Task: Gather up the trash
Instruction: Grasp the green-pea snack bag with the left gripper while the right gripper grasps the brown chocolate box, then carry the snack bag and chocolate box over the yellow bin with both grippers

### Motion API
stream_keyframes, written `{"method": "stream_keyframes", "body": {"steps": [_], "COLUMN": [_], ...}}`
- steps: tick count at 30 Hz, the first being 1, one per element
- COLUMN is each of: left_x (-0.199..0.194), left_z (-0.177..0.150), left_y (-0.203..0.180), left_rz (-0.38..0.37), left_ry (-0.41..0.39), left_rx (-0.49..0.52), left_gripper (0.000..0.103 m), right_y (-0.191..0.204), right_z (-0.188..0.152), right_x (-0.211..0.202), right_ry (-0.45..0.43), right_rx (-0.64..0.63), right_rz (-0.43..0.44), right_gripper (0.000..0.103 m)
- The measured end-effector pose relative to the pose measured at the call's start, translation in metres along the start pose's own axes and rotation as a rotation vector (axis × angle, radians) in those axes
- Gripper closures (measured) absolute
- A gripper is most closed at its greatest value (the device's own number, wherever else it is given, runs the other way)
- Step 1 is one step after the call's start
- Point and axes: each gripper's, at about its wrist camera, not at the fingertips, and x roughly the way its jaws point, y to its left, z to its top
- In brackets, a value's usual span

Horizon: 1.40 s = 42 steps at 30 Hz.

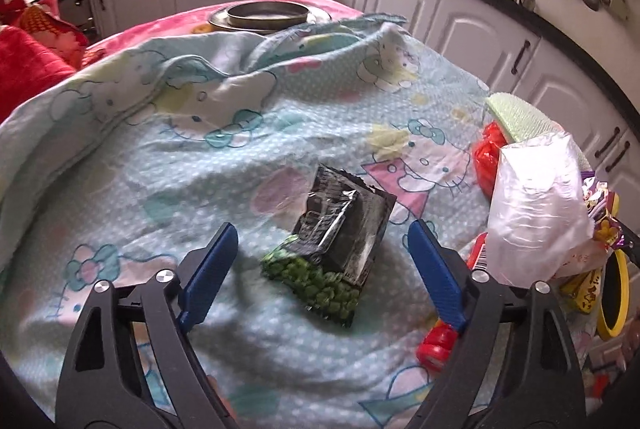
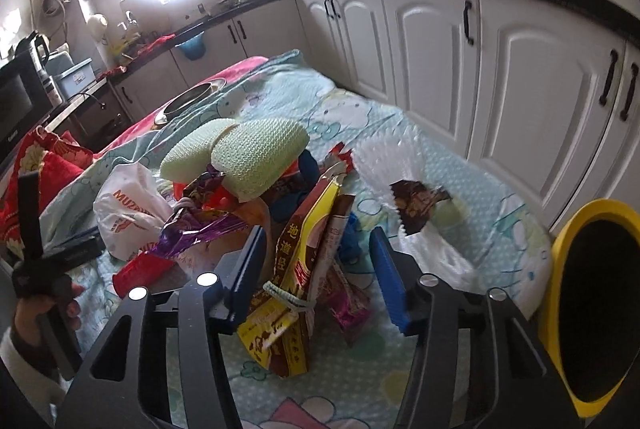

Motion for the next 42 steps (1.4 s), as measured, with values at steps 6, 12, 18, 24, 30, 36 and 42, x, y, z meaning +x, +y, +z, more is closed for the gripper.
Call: {"method": "stream_keyframes", "body": {"steps": [6,12,18,24,30,36,42], "left_x": [0.012,0.006,-0.007,-0.045,-0.091,-0.120,-0.122], "left_z": [0.000,-0.005,-0.006,0.001,0.015,0.023,0.024], "left_y": [-0.001,0.002,0.003,0.000,-0.032,-0.080,-0.139], "left_rz": [0.007,0.016,-0.005,-0.037,-0.107,-0.209,-0.302], "left_ry": [0.029,0.026,0.004,-0.086,-0.192,-0.251,-0.253], "left_rx": [0.023,0.043,0.022,-0.007,0.021,0.073,0.150], "left_gripper": [0.045,0.062,0.075,0.080,0.080,0.080,0.080], "right_y": [0.000,-0.002,-0.005,-0.008,-0.017,-0.038,-0.062], "right_z": [0.001,-0.004,-0.008,-0.010,-0.011,-0.015,-0.016], "right_x": [0.013,-0.002,-0.023,-0.050,-0.080,-0.104,-0.127], "right_ry": [0.054,0.012,-0.025,-0.074,-0.127,-0.166,-0.203], "right_rx": [0.035,0.047,0.050,0.036,0.026,0.040,0.054], "right_rz": [0.051,0.079,0.116,0.140,0.137,0.105,0.054], "right_gripper": [0.072,0.073,0.073,0.073,0.073,0.073,0.073]}}
